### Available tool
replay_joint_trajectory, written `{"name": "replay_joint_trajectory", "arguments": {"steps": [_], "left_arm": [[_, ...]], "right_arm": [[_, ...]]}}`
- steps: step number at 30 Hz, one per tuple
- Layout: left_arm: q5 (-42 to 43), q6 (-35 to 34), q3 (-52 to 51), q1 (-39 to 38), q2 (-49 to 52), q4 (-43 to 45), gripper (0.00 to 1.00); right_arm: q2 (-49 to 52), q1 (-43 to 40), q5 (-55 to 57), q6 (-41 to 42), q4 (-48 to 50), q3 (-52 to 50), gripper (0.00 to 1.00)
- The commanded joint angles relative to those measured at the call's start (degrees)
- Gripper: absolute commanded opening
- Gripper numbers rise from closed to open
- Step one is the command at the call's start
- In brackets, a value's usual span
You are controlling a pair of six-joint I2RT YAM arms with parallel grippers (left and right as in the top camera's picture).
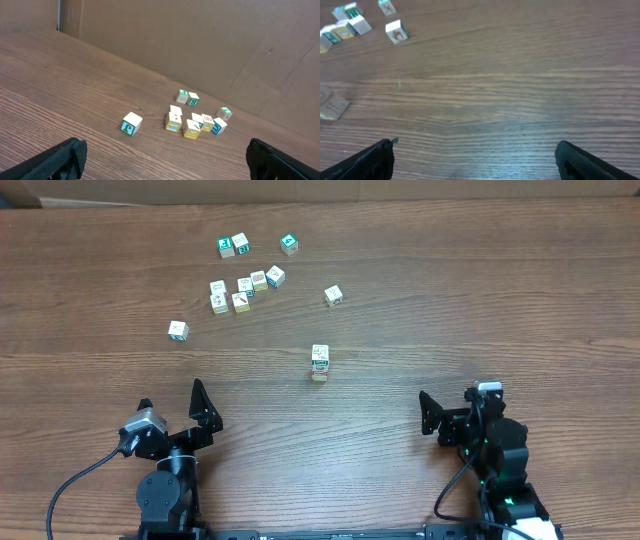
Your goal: Form a tower
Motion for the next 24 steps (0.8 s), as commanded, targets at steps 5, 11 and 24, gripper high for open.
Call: {"name": "replay_joint_trajectory", "arguments": {"steps": [5, 11, 24], "left_arm": [[0.24, 1.73, -0.22, 0.31, -0.61, 0.04, 0.99], [0.24, 1.75, -0.2, 0.31, -0.61, 0.04, 0.99], [0.24, 1.73, -0.22, 0.31, -0.61, 0.04, 1.0]], "right_arm": [[-9.97, -0.55, -0.15, 0.17, -6.71, -0.59, 1.0], [-19.89, -1.29, 0.2, 0.2, -14.84, -0.59, 1.0], [-34.84, -3.87, -0.63, 2.38, -14.69, -0.59, 1.0]]}}
